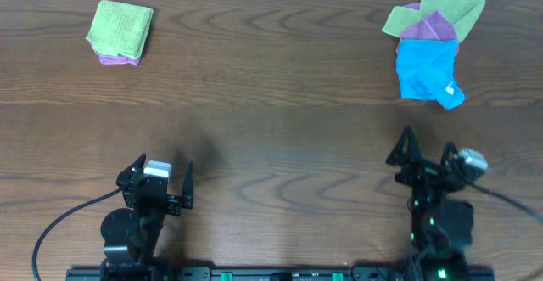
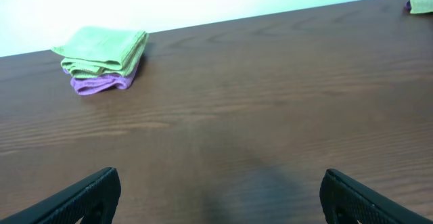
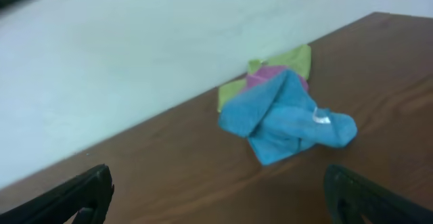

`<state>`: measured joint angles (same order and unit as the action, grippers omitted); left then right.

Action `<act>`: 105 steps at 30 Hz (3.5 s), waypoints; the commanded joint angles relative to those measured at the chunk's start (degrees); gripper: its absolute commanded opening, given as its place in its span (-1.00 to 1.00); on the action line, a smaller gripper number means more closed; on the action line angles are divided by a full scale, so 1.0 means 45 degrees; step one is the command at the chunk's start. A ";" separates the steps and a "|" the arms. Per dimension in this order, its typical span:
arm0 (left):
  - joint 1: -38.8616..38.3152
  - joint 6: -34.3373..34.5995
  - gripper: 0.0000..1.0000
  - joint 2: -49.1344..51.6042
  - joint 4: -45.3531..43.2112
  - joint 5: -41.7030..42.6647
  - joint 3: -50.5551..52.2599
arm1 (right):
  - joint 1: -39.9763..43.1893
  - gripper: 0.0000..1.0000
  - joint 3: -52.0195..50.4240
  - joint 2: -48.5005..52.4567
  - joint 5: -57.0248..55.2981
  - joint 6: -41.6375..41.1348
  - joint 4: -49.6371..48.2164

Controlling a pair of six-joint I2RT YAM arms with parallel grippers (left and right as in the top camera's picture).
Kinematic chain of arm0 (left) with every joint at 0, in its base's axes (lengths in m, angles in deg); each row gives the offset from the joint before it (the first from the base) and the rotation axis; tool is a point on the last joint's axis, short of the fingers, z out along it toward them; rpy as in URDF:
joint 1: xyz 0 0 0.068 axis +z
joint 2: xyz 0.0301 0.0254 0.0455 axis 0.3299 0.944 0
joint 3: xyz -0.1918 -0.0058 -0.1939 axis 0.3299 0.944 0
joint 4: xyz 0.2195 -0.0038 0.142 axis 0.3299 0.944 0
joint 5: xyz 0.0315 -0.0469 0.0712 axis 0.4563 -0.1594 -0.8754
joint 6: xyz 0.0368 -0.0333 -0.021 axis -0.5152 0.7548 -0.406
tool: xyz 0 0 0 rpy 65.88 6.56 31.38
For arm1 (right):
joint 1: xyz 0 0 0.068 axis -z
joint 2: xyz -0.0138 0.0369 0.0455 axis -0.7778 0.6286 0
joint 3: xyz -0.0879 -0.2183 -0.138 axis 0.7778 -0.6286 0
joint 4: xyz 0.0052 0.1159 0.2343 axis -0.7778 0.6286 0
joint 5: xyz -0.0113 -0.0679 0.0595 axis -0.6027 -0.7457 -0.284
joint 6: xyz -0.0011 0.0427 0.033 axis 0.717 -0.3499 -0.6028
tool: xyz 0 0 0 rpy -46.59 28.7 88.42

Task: Fold the cloth
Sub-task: 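Reach the right gripper to the blue cloth and pinch its edge, then lift the blue cloth with the right gripper and lay it flat center-table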

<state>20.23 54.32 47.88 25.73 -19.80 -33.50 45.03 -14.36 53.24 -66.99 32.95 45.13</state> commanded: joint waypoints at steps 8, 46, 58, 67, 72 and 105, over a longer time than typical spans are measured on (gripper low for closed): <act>0.0039 0.0107 0.91 -0.0092 0.0058 -0.0185 0.0296 | 0.2652 0.98 0.3793 0.8811 0.0209 0.0967 -0.1953; 0.0039 0.0107 0.91 -0.0092 0.0058 -0.0180 0.0296 | 0.6183 0.98 0.8932 1.8651 0.4600 0.2021 -0.3147; 0.0039 0.0107 0.91 -0.0092 0.0058 -0.0185 0.0296 | 0.6154 0.12 1.0049 1.9904 0.4940 0.1574 -0.2807; 0.0039 0.0107 0.91 -0.0092 0.0058 -0.0180 0.0296 | 0.6154 -0.97 1.0146 1.9909 0.5474 0.0942 -0.2715; 0.0039 0.0107 0.91 -0.0092 0.0053 -0.0180 0.0296 | 0.6130 -0.97 1.0792 1.9564 0.8777 0.0874 -0.2705; 0.0039 0.0107 0.91 -0.0092 0.0058 -0.0180 0.0296 | -0.1744 -0.97 1.6684 1.3843 0.8738 0.4459 0.6839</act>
<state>20.23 54.34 47.84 25.66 -19.98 -33.48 36.27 59.51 116.56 -18.60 51.46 75.40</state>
